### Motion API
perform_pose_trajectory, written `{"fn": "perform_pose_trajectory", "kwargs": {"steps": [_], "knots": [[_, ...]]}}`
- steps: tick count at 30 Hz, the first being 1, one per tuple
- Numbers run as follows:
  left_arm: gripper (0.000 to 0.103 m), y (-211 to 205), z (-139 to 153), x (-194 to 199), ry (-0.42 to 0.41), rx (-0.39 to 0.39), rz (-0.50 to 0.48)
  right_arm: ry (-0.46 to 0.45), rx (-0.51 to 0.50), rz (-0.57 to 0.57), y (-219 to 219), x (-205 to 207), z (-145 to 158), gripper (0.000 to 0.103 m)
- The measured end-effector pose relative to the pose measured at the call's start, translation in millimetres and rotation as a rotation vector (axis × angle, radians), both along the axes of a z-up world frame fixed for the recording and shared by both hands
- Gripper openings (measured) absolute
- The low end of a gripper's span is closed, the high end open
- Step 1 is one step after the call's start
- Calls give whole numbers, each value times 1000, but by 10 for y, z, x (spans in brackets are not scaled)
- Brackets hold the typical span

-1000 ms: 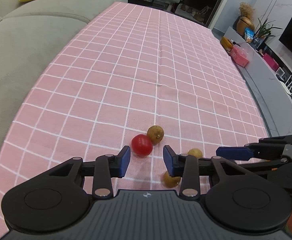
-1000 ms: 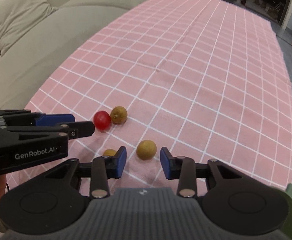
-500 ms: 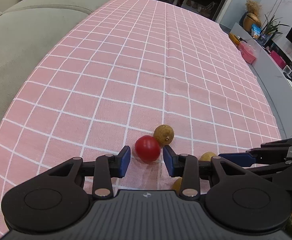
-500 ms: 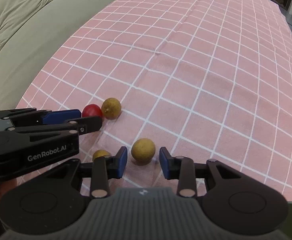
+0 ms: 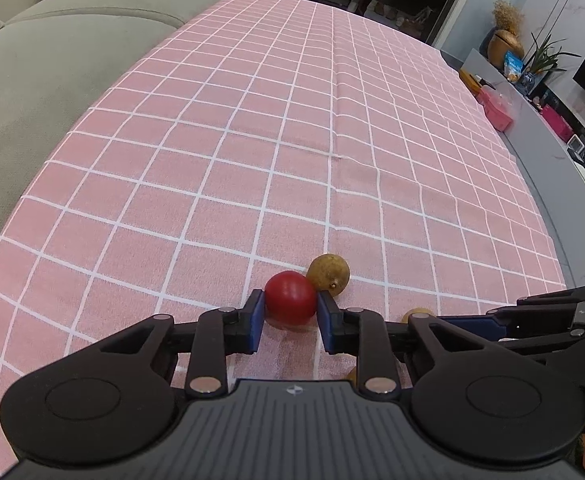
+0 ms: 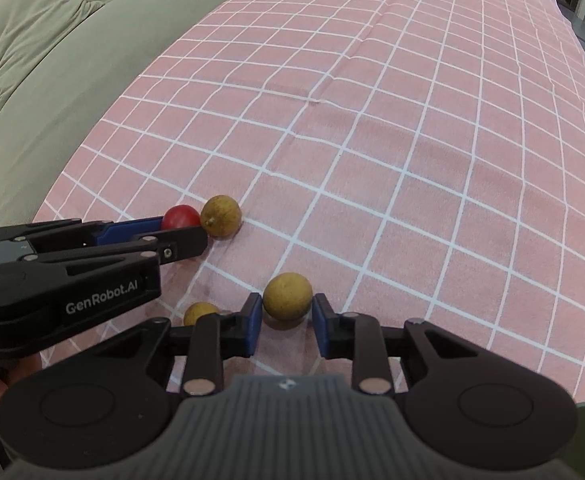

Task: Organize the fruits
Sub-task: 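Grasp the red tomato with the left tool while the right tool grasps a brown fruit, then carry the tomato and brown fruit with both tools over the colander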

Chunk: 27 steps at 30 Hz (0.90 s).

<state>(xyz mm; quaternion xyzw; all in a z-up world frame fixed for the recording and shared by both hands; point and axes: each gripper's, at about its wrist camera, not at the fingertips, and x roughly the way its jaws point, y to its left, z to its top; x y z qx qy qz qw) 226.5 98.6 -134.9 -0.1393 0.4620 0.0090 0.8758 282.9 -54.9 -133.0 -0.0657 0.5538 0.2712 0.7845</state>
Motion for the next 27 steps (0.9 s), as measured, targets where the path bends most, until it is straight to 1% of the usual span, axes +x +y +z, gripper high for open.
{"fn": "perform_pose_trajectory", "kwargs": {"steps": [9,13,17,23,27], "knots": [[29,65,50,-51,-3,-22,15,-17,2,-6,21,-31,15,24],[29,76,138,-86,-16,-44,26,-43,9,-2,-4,-95,102,24],[29,35,308,-133,-44,-60,11,-74,32,-14,-68,-194,269,24],[29,-96,648,-275,-100,-62,-38,-118,94,-50,-239,-410,595,24],[29,-258,869,-404,-137,-62,-87,-146,130,-80,-402,-610,803,24]]}}
